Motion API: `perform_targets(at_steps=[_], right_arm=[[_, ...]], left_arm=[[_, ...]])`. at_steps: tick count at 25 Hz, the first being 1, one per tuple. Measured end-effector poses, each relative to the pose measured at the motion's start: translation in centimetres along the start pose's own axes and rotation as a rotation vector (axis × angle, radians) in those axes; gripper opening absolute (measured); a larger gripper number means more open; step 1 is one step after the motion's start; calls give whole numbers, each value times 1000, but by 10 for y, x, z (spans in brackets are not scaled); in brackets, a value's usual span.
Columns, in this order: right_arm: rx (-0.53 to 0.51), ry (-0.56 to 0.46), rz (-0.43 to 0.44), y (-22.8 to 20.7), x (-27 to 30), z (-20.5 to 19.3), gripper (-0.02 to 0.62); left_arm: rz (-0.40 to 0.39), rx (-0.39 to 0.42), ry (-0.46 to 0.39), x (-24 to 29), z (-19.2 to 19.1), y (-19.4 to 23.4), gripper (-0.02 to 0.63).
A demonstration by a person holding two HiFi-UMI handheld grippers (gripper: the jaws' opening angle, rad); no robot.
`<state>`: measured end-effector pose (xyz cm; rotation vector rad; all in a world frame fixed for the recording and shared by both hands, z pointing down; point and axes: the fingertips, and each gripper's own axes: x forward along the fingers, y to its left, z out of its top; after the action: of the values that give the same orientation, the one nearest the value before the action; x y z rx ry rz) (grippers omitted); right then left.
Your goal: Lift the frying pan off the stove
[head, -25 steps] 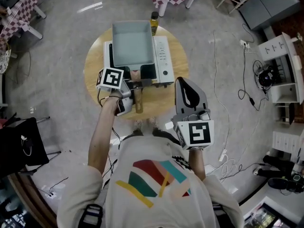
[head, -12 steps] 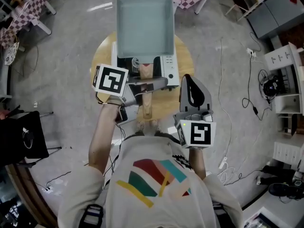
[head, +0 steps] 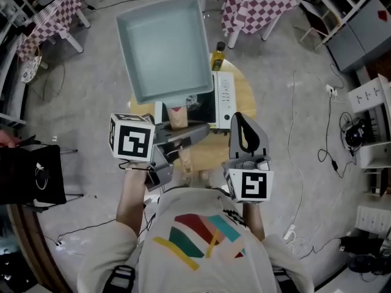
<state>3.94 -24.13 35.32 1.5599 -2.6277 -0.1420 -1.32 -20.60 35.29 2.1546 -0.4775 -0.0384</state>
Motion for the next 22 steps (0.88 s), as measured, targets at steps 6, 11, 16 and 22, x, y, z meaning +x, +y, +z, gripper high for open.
perform_targets(at_steps=[6, 11, 16, 22], right_arm=[[-8, 12, -6, -4, 2, 6, -3], [-12, 18, 8, -2, 4, 7, -3], [-23, 4, 9, 0, 3, 12, -3], [-22, 11, -8, -7, -2, 10, -3]], left_arm=[[5, 11, -9, -3, 2, -13, 8], [28, 23, -17, -3, 0, -9, 8], [21, 17, -19, 0, 0, -11, 8], [29, 22, -19, 1, 0, -11, 8]])
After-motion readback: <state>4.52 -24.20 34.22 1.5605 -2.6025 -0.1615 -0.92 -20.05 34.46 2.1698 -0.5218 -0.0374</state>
